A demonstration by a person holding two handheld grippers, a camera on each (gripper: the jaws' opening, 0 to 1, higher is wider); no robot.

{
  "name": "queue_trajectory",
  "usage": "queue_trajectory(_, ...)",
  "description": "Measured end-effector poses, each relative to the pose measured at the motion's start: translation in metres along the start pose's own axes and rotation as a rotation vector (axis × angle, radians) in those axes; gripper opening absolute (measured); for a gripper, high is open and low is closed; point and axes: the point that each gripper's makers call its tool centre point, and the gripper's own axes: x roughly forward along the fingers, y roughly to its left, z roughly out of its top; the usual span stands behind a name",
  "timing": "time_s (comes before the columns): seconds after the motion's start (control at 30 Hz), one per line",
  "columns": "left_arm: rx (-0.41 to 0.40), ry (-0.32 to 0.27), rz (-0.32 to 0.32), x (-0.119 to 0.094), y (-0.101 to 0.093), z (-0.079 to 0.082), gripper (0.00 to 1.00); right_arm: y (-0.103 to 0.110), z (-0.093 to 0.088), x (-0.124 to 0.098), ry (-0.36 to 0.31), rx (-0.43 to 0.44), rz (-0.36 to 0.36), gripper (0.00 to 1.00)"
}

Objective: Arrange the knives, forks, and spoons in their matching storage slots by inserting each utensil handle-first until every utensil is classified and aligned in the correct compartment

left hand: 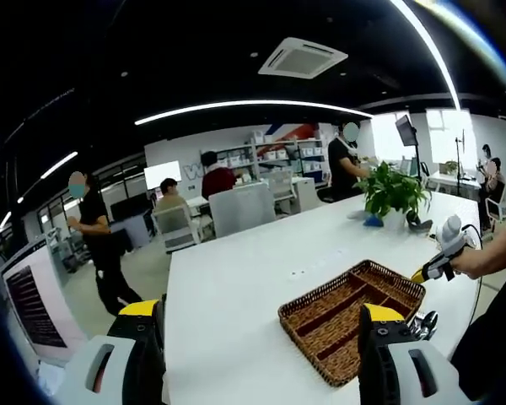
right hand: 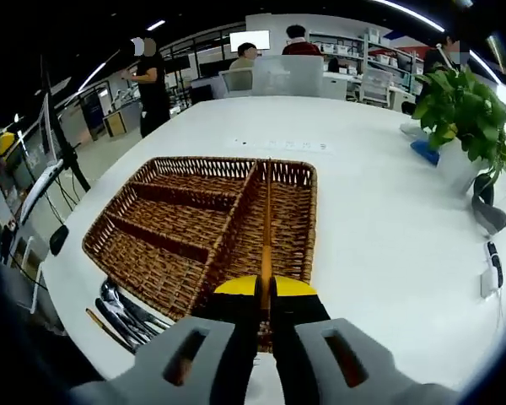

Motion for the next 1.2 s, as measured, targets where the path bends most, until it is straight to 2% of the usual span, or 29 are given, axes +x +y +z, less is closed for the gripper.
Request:
queue_trajectory(0.3, 0.0, 0.001, 0.011, -0.008, 0.005, -0.002, 1.0, 0.005, -0.023, 0.004, 0.043, 0.03, 0.005, 0.01)
queue_trajectory(0.37, -0.023, -0.01, 0.019, -0.011, 0.008, -0.002, 1.0, 0.005, -0.031, 0.003, 0.077, 0.027, -0.008, 0.0)
queue_trajectory(0.4, -0.027, -0.009, 0.02, -0.011, 0.009, -0.003, 1.0, 0.008, -0.029, 0.007, 0.068, 0.016, 0.014, 0.0)
queue_trajectory(0.43, -0.028, -0.006, 0.025, -0.012, 0.011, -0.005, 1.0, 0.011, -0.031, 0.012, 0.082, 0.043, 0.025, 0.0)
queue_trajectory(0.53, -0.024, 0.0, 0.028, -0.013, 0.011, -0.006, 1.0, 0.013, -0.029, 0.016, 0.084, 0.014, 0.015, 0.0)
queue_trajectory(0.8, -0.022, 0.008, 0.028, -0.015, 0.01, -0.008, 1.0, 0.014, -0.024, 0.015, 0.07, 0.01, 0.031, 0.0)
queue_trajectory(0.87, -0.02, 0.01, 0.022, -0.014, 0.008, -0.009, 1.0, 0.012, -0.021, 0.012, 0.052, 0.01, 0.034, 0.0)
queue_trajectory(1.0, -0.017, 0.017, 0.015, -0.011, 0.005, -0.009, 1.0, 0.002, -0.011, 0.004, -0.009, -0.053, 0.024, 0.0)
queue_trajectory(1.07, -0.021, 0.013, 0.011, -0.01, 0.003, -0.008, 1.0, -0.001, -0.009, -0.001, -0.025, -0.048, 0.038, 0.06)
queue_trajectory(1.17, -0.015, 0.009, 0.002, -0.007, -0.001, -0.005, 1.0, -0.002, 0.002, -0.006, -0.088, -0.077, 0.078, 0.31)
queue_trajectory(1.2, -0.012, 0.006, -0.003, -0.007, -0.003, -0.003, 1.0, -0.005, 0.008, -0.01, -0.111, -0.094, 0.069, 0.4)
